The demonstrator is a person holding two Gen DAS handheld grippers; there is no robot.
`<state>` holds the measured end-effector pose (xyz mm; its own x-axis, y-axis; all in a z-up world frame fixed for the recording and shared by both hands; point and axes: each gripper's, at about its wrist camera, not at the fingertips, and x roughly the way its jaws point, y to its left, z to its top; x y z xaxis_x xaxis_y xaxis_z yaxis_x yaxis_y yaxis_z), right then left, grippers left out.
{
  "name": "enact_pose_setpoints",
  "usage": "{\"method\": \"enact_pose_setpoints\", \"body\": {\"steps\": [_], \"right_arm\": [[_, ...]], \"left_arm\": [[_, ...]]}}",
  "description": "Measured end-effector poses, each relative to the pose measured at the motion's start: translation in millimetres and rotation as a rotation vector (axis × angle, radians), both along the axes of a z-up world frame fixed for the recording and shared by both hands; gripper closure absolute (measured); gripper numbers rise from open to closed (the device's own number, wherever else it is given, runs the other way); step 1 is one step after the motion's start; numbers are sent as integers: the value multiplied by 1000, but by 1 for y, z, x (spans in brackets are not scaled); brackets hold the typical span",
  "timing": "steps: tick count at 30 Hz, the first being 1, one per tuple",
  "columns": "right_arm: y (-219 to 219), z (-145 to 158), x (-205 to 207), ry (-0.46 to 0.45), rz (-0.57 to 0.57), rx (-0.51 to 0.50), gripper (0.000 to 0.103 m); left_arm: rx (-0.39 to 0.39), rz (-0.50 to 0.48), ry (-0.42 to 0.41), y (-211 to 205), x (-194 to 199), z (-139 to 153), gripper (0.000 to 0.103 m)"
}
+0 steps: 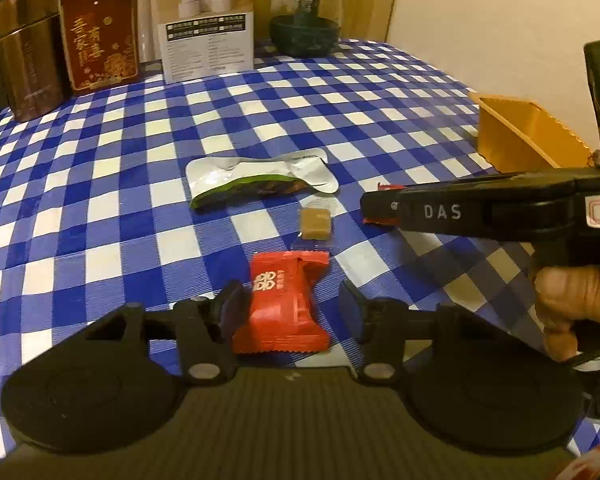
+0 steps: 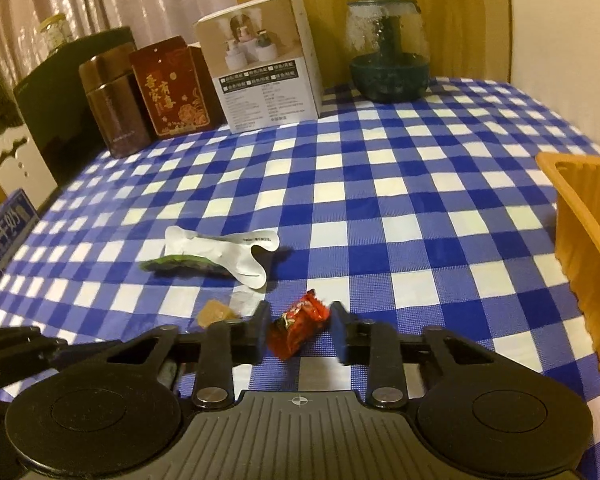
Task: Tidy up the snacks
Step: 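Grasp the red packet with the left gripper while the right gripper grasps a small red candy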
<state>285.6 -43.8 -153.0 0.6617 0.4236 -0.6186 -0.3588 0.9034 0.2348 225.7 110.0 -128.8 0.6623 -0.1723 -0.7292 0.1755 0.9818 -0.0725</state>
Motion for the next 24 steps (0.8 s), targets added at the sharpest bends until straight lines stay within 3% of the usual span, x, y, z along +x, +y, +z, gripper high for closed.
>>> {"method": "enact_pose_setpoints", "body": {"steps": [11, 16, 24], "right_arm": [[-9, 4, -6, -1, -8, 1, 81], [-14, 6, -8, 14, -19, 24, 82], [-16, 9, -18, 13, -18, 20, 82]], "left_arm": [[-4, -9, -7, 0, 4, -1, 56], [25, -12, -8, 0, 4, 0, 74], [16, 13, 9, 2, -1, 5, 78]]}}
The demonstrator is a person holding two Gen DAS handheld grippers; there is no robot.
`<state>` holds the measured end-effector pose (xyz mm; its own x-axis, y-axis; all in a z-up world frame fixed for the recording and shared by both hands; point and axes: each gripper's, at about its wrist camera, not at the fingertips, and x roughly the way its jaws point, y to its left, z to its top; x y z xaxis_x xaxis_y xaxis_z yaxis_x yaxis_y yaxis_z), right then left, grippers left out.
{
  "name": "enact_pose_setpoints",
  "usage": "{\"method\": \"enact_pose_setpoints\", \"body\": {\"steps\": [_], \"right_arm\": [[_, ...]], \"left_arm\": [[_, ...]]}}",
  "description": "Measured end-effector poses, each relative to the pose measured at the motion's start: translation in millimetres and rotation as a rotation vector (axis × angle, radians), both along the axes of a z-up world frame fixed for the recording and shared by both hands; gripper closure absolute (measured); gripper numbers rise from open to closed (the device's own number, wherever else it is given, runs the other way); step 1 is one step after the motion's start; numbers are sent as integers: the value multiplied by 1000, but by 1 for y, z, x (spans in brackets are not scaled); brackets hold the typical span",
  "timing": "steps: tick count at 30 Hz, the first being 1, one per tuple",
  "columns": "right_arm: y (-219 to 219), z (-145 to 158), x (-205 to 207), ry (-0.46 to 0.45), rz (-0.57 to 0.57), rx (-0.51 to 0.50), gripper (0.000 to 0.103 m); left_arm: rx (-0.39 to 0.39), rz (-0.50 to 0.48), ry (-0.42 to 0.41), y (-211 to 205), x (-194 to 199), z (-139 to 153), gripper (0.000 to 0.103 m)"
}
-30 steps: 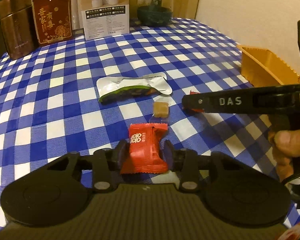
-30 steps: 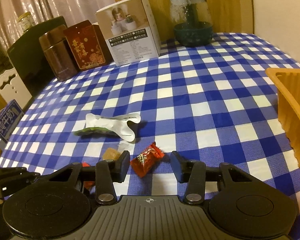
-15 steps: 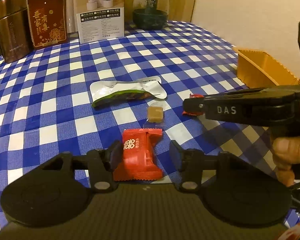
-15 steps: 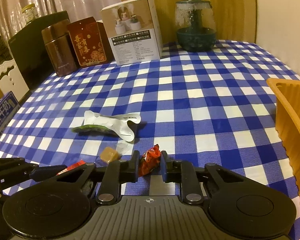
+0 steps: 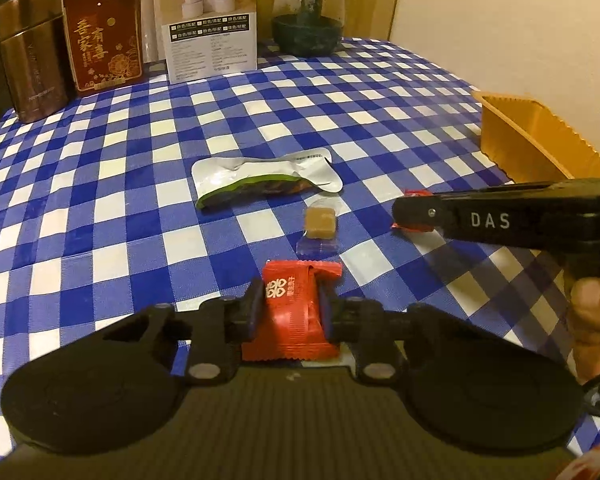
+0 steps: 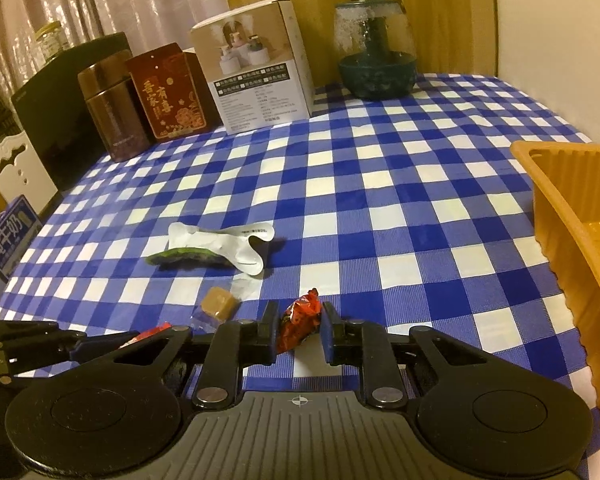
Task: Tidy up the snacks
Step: 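Grasp the red packet with the left gripper while the right gripper grasps a small red candy, then carry the red packet and red candy over the orange tray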
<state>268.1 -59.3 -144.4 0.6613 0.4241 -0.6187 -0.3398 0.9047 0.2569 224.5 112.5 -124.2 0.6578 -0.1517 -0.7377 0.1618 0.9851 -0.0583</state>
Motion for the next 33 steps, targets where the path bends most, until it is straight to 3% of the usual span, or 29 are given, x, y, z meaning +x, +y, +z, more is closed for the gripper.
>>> {"method": "enact_pose_setpoints", "body": {"steps": [13, 33], "right_arm": [[-22, 12, -50, 53, -41, 35, 82], [-67, 70, -149, 10, -55, 49, 82]], "left_arm": [[-110, 112, 2, -5, -40, 25, 79], [-137, 174, -12, -53, -130, 75, 79]]}}
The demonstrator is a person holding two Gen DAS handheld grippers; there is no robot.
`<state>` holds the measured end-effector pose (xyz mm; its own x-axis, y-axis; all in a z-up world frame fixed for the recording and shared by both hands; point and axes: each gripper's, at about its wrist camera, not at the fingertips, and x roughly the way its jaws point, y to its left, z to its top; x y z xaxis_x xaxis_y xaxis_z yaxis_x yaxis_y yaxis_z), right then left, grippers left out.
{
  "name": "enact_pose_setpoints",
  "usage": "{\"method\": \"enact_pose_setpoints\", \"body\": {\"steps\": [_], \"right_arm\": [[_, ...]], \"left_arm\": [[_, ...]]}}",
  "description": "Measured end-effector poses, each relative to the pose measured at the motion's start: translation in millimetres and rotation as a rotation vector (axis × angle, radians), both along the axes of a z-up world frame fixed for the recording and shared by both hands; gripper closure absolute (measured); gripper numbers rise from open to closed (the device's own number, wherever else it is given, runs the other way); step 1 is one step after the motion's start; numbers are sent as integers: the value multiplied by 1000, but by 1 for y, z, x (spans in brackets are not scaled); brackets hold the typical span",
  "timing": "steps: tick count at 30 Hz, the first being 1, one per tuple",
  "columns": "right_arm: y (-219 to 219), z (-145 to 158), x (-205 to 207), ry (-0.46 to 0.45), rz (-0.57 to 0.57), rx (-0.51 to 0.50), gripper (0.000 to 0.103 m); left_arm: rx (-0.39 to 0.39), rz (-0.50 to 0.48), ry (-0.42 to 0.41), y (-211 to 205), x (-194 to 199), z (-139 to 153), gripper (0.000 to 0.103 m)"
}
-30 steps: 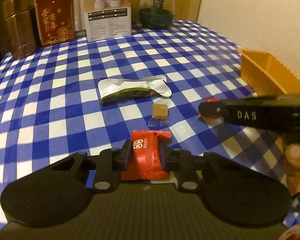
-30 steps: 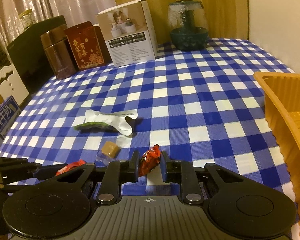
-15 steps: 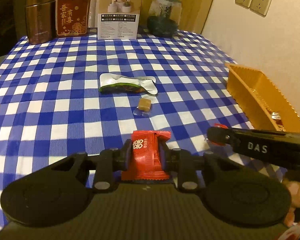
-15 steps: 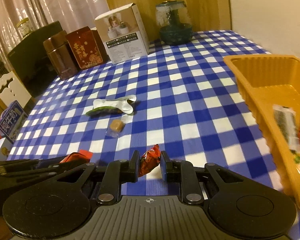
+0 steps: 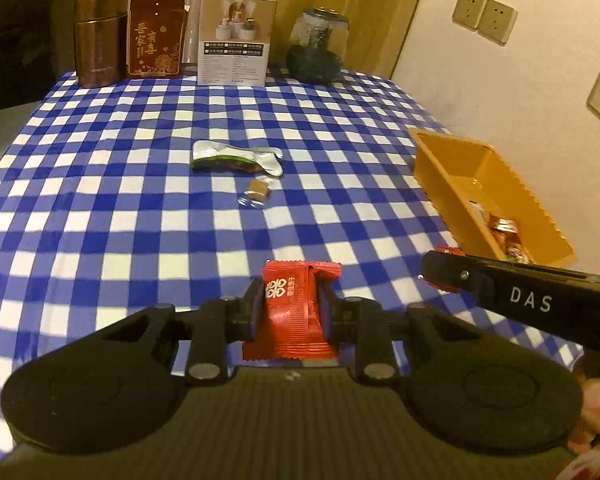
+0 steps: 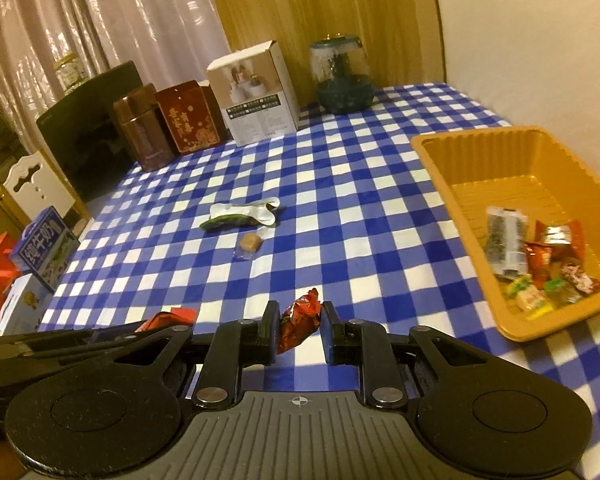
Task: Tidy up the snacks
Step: 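Carry the red packet and red candy over the orange tray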
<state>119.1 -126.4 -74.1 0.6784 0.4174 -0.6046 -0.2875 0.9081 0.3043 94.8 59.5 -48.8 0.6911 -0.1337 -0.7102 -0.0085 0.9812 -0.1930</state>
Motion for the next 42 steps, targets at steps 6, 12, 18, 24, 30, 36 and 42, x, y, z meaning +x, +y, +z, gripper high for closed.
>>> {"method": "enact_pose_setpoints", "body": {"steps": [6, 12, 18, 24, 30, 36, 42], "right_arm": [[-21, 7, -20, -17, -6, -16, 82], [-48, 11, -38, -23, -31, -26, 82], [-74, 17, -49, -36, -76, -44, 82], [-102, 20, -57, -44, -123, -54, 82], [-129, 21, -60, -45, -180, -54, 82], [-155, 25, -58, -54, -239, -43, 82], [-173, 27, -52, -58, -270, -40, 82]], "left_arm": [[-15, -15, -9, -22, -18, 10, 79], [-19, -34, -24, -38, -25, 20, 79], [-22, -78, -42, -61, -25, 31, 79], [-30, -125, -56, -85, -23, 37, 79], [-44, -176, -57, -111, -19, 40, 79], [-51, -222, -66, -135, -11, 45, 79], [-59, -258, -82, -156, 0, 52, 79]]}}
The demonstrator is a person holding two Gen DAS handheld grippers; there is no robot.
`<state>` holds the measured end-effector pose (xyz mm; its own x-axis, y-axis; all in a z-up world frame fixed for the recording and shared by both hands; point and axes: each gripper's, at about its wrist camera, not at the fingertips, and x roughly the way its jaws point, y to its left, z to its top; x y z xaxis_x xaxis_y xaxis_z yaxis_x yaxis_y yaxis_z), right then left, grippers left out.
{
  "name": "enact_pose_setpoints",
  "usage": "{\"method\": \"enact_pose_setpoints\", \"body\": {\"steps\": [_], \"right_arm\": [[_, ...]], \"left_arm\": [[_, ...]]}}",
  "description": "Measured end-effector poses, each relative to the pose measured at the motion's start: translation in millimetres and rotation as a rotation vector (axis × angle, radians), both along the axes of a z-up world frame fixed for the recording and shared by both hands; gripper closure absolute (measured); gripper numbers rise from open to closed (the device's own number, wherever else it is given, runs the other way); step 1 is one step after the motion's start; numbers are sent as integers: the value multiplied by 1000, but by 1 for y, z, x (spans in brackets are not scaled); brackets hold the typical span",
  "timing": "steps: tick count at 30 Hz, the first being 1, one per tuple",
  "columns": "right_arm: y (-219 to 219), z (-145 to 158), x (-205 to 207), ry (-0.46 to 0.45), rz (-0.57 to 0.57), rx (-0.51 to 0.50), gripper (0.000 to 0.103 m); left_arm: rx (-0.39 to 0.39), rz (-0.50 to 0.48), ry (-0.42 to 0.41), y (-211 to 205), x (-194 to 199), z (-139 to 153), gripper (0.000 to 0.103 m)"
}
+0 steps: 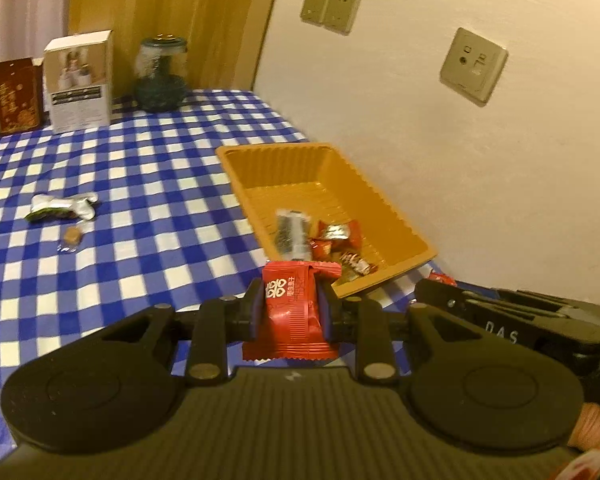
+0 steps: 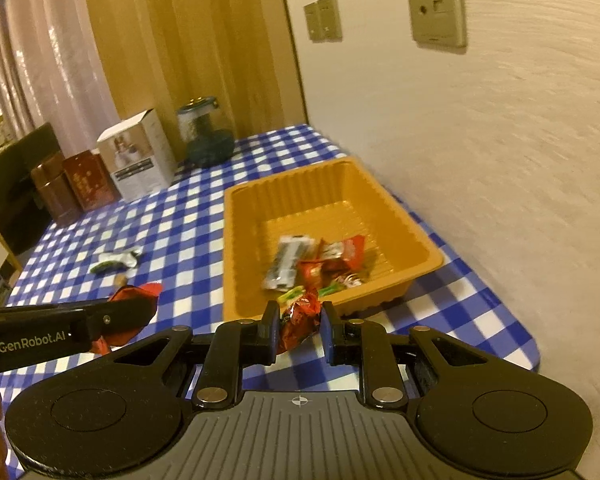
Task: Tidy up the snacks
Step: 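Carry the red packet and red candy over the orange tray, then open the left gripper to drop the red packet while the right gripper releases the red candy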
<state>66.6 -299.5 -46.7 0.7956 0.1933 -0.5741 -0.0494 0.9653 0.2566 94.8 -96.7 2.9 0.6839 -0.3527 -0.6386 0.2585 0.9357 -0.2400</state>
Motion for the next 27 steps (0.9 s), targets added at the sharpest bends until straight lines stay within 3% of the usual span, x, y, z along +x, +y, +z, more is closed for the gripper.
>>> {"method": "enact_pose_setpoints", "body": {"steps": [27], "right_arm": [[-35, 3, 62, -14, -24, -9, 82]], "left_arm": [[1, -52, 21, -44, 55, -15, 79]]}}
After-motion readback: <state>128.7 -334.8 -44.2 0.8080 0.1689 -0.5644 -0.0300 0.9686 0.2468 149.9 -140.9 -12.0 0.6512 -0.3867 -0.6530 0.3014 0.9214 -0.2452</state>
